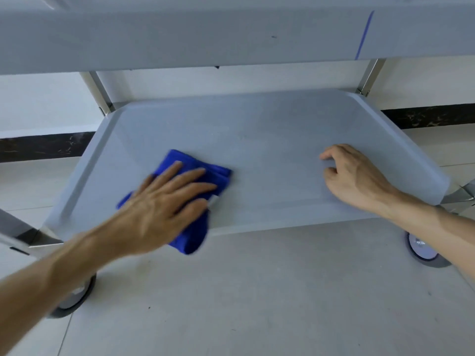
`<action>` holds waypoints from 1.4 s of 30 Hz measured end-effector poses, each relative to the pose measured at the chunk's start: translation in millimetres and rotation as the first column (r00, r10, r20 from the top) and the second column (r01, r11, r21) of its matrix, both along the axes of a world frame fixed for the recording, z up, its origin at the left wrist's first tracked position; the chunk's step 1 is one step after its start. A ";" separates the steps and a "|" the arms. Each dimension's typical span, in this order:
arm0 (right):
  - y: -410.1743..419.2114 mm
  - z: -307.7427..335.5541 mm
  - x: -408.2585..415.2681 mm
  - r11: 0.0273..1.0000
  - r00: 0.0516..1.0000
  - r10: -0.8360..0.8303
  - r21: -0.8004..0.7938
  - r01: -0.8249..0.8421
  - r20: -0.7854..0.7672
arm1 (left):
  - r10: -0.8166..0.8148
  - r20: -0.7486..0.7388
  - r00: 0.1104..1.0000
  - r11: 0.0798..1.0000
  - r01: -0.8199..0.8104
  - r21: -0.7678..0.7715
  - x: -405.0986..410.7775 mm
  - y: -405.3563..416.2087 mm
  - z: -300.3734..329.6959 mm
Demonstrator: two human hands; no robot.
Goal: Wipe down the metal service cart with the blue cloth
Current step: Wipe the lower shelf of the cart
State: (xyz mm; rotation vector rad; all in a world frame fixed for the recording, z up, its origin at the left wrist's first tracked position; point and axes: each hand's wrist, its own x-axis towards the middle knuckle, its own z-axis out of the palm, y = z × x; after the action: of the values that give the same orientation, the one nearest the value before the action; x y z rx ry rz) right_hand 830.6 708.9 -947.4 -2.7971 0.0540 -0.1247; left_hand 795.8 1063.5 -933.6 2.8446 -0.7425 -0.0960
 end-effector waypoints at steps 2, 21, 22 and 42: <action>9.7 -1.0 6.8 1.000 1.000 -0.008 -0.024 0.008 0.012 | 0.074 0.042 0.996 0.993 -0.078 0.089 23.3 25.1 -2.1; 12.6 -19.5 2.3 0.994 0.991 0.010 -0.109 0.005 0.135 | -0.071 0.106 0.992 0.995 0.064 0.071 31.5 -71.1 -17.2; 13.4 -20.2 2.6 0.994 0.990 0.010 -0.113 0.006 0.138 | -0.038 0.092 0.995 0.998 0.033 0.058 32.2 -52.4 -16.4; 18.1 -18.7 4.5 0.989 0.989 -0.018 -0.146 0.039 0.144 | -0.067 0.136 0.988 0.997 0.063 0.035 74.0 -98.1 -22.7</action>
State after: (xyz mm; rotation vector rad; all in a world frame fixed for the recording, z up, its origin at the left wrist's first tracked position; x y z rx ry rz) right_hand 835.2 727.0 -966.2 -2.9273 0.0521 -0.3490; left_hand 869.8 965.4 -956.4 2.8787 -0.8693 0.0810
